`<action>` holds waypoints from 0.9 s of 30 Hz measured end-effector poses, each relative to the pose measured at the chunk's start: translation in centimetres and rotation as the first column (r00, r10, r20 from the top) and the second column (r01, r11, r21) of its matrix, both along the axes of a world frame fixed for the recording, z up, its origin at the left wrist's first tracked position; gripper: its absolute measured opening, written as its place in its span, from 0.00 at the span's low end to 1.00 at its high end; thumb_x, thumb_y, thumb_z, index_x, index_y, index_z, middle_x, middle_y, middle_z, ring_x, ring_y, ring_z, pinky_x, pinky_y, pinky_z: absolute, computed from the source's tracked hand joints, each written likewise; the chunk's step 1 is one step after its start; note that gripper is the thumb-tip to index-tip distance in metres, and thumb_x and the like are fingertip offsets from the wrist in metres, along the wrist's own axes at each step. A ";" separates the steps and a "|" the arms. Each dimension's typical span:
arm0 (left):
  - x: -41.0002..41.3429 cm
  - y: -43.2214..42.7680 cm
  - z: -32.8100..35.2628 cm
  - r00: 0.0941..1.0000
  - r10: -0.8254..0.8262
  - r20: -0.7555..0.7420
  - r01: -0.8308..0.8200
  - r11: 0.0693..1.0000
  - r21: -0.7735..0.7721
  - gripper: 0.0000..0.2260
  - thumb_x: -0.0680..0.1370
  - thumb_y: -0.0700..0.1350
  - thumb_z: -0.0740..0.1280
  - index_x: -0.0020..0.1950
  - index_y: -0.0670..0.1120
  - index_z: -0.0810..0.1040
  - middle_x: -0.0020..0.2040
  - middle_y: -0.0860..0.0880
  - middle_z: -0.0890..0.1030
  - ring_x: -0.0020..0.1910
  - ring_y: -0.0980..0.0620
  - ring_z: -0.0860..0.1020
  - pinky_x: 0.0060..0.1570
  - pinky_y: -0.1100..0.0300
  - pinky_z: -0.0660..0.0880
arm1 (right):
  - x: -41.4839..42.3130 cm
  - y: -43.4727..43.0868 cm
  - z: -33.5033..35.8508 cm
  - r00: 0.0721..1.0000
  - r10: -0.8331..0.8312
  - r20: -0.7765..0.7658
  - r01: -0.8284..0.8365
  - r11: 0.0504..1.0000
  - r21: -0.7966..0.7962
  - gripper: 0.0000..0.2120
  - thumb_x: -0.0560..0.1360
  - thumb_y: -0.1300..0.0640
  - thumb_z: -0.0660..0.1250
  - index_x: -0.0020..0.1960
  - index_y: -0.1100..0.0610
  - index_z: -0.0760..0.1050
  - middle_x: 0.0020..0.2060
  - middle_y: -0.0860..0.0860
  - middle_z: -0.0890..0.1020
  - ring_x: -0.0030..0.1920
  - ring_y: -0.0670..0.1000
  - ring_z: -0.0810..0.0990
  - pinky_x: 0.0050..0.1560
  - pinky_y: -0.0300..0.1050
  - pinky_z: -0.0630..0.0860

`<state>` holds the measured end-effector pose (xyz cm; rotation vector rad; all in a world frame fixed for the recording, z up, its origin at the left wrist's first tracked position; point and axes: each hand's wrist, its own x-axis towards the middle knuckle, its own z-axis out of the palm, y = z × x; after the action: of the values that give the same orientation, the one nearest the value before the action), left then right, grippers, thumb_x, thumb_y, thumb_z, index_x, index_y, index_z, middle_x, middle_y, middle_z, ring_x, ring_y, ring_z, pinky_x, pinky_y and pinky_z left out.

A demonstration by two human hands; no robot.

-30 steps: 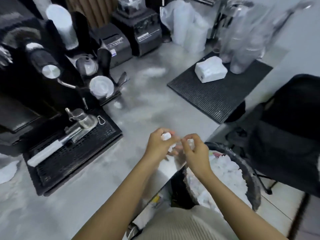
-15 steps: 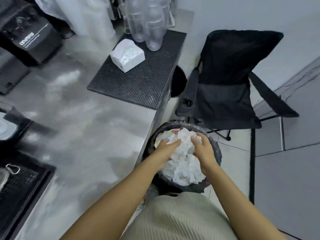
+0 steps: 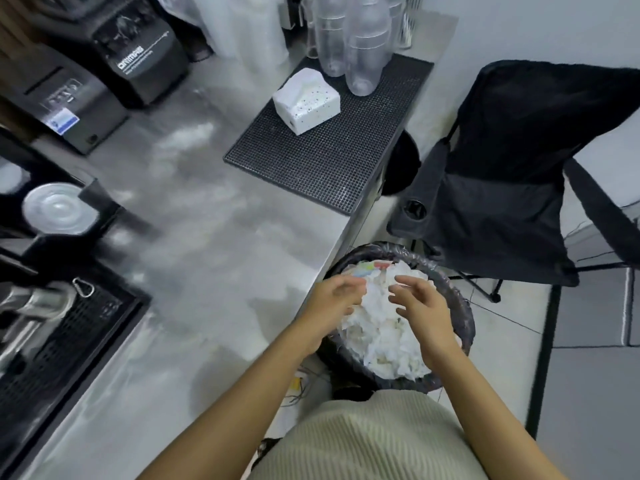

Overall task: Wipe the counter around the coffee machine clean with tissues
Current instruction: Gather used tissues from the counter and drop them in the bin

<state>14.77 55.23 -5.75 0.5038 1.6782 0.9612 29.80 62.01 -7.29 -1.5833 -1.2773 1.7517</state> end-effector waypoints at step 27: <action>-8.7 -26.4 5.6 0.677 0.734 0.059 -0.730 0.658 0.184 0.07 0.79 0.39 0.64 0.54 0.42 0.81 0.46 0.46 0.85 0.45 0.55 0.82 0.49 0.62 0.76 | -17.7 -19.6 5.7 0.646 0.747 -0.158 -0.727 0.665 0.170 0.06 0.77 0.60 0.68 0.50 0.50 0.80 0.46 0.53 0.85 0.50 0.53 0.84 0.59 0.56 0.78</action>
<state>6.11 28.80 -0.11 -0.0916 1.8417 1.7283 12.05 42.39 -1.61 -0.7850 -2.0379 2.1943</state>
